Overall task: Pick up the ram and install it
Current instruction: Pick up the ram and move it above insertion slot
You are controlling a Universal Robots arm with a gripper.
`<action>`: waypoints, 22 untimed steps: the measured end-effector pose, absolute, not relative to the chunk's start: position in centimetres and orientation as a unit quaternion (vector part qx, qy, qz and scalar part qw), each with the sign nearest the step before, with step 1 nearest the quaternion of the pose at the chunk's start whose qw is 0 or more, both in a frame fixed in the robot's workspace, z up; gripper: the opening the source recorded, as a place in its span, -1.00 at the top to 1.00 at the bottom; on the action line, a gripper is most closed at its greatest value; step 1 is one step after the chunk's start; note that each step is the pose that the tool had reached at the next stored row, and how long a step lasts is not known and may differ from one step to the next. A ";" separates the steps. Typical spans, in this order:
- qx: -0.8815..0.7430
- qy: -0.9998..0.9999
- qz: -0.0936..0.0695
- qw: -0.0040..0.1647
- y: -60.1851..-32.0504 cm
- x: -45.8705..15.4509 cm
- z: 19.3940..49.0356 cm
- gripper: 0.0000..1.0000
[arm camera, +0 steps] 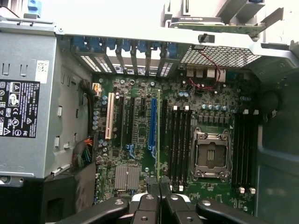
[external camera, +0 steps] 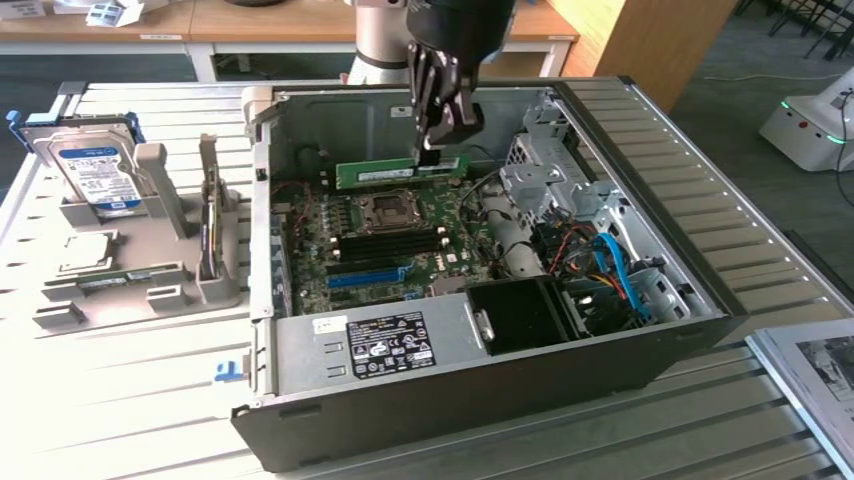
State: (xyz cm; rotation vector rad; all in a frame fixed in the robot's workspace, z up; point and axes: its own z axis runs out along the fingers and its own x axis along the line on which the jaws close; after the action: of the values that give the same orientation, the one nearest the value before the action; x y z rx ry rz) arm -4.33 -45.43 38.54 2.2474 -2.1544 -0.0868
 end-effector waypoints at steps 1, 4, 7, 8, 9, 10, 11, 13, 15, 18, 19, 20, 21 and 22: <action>0.722 -0.692 -0.028 0.014 -45.3 -4.3 38.5 0.76; 0.722 -0.692 -0.028 0.014 -45.1 -4.3 38.5 0.76; 0.722 -0.692 -0.028 0.014 -44.9 -4.3 38.5 0.76; 0.722 -0.692 -0.028 0.014 -44.8 -4.3 38.5 0.76; 0.722 -0.692 -0.028 0.014 -44.7 -4.3 38.5 0.76; 0.722 -0.692 -0.028 0.014 -44.6 -4.3 38.5 0.76; 0.722 -0.692 -0.028 0.014 -44.5 -4.3 38.5 0.76; 0.722 -0.692 -0.028 0.014 -44.4 -4.3 38.5 0.76; 0.722 -0.692 -0.028 0.014 -44.2 -4.3 38.5 0.76; 0.722 -0.692 -0.028 0.014 -43.9 -4.3 38.5 0.76; 0.722 -0.692 -0.028 0.014 -43.8 -4.3 38.5 0.76; 0.722 -0.692 -0.028 0.014 -43.7 -4.3 38.5 0.76; 0.722 -0.692 -0.028 0.014 -43.6 -4.3 38.5 0.76; 0.722 -0.692 -0.028 0.014 -43.5 -4.3 38.5 0.76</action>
State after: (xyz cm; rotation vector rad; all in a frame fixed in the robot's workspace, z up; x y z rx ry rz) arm -4.32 -43.52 38.50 2.2475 -2.1543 -0.0868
